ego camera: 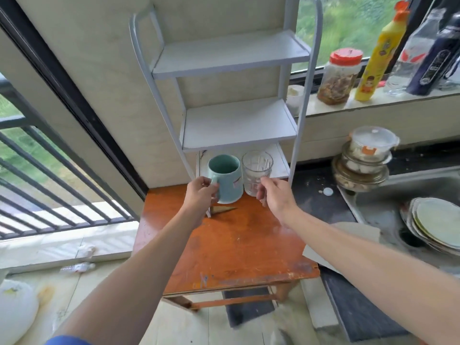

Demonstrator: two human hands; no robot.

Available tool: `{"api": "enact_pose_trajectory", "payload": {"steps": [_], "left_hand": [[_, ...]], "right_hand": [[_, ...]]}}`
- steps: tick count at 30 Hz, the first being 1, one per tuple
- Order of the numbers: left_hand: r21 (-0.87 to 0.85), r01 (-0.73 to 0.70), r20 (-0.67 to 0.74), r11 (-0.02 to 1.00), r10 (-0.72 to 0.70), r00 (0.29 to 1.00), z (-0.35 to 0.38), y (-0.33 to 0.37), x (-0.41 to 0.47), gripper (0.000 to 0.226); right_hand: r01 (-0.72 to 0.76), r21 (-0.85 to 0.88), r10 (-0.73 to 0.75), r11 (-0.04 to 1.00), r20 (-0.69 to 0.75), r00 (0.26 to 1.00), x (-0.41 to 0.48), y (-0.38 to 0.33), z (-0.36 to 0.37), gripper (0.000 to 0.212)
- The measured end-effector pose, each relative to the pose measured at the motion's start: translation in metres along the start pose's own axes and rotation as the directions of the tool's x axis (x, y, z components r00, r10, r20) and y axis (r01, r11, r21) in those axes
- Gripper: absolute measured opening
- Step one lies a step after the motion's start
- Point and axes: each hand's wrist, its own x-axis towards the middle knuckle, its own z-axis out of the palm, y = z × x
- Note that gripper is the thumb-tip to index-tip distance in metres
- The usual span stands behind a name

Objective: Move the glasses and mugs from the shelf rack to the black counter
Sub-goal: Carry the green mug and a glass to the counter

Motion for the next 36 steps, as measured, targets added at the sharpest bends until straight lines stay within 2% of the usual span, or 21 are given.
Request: {"api": "enact_pose_trajectory", "payload": {"steps": [4,9,13,15,22,26,30,36], "left_hand": [[0.003,-0.009,0.034,1.000,0.009,0.999,-0.003,-0.001,-0.031,0.015],[0.120,-0.022,0.154,0.993,0.003,0.988,0.008,-0.033,-0.077,0.018],[0.184,-0.013,0.280,0.983,-0.039,0.959,0.047,-0.062,-0.114,0.017],[0.208,-0.016,0.364,0.978,-0.063,0.929,0.079,-0.072,-0.135,0.019],[0.286,-0.129,0.652,0.950,-0.094,0.752,0.222,-0.075,-0.234,0.018],[0.301,-0.200,0.796,0.932,-0.130,0.591,0.316,-0.068,-0.298,0.017],[0.297,-0.285,0.875,0.911,-0.140,0.464,0.417,-0.070,-0.379,0.017],[0.265,-0.302,0.941,0.916,-0.176,0.290,0.539,-0.082,-0.508,0.014]], "right_hand": [[-0.046,0.090,0.052,0.995,-0.066,0.996,-0.044,0.015,-0.015,0.041],[-0.114,0.116,0.136,0.987,-0.213,0.968,-0.113,0.053,-0.045,0.039],[-0.182,0.230,0.249,0.956,-0.309,0.918,-0.174,0.089,-0.080,0.036],[-0.205,0.233,0.283,0.951,-0.385,0.878,-0.206,0.105,-0.106,0.038],[-0.200,0.330,0.376,0.922,-0.652,0.658,-0.325,0.149,-0.226,0.037],[-0.183,0.363,0.404,0.914,-0.753,0.520,-0.396,0.174,-0.304,0.039],[-0.215,0.370,0.425,0.904,-0.830,0.360,-0.471,0.207,-0.387,0.041],[-0.207,0.402,0.434,0.892,-0.890,0.142,-0.582,0.242,-0.503,0.042]]}}
